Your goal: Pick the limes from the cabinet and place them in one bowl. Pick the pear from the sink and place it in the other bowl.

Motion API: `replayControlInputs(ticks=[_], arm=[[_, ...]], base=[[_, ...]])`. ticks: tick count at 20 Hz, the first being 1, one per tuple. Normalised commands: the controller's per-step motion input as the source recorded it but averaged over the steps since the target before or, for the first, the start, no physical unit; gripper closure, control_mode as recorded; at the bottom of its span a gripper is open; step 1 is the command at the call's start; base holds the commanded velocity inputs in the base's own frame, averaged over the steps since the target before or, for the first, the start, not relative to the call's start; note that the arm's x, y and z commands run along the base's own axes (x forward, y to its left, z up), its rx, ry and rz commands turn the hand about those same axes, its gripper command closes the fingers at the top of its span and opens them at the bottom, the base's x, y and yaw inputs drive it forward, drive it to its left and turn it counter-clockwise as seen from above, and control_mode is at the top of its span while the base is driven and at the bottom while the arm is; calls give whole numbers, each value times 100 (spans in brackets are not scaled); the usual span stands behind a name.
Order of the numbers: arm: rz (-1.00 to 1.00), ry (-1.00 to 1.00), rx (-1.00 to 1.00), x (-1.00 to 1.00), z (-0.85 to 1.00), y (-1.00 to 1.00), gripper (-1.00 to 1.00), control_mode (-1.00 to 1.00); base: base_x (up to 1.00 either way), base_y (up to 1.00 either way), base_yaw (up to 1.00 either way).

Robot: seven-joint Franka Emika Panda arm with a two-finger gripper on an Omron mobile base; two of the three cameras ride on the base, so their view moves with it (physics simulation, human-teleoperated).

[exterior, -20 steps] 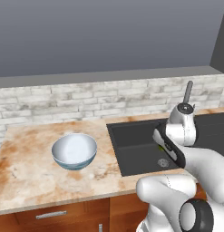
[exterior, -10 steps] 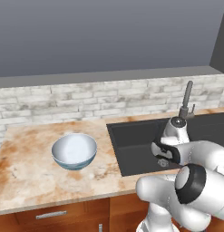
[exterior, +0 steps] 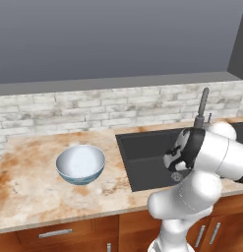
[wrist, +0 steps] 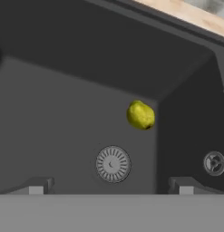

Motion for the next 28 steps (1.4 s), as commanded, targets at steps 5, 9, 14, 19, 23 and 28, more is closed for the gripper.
replayControlInputs(ticks=[5,9,14,19,23,28], arm=[[0,0,0,20,-6,-4,-100,-100],[0,-1,0,41,-15,-1,-100,-100],[0,0,0,39,-4,-17,-100,-100],[1,2,0,15,-5,-26,-100,-100],[3,16,-1,16,0,-37,-100,-100],[5,27,-4,29,0,-45,-100,-100]], base=[[0,0,0],[0,0,0],[0,0,0],[0,0,0],[0,0,0],[0,0,0]])
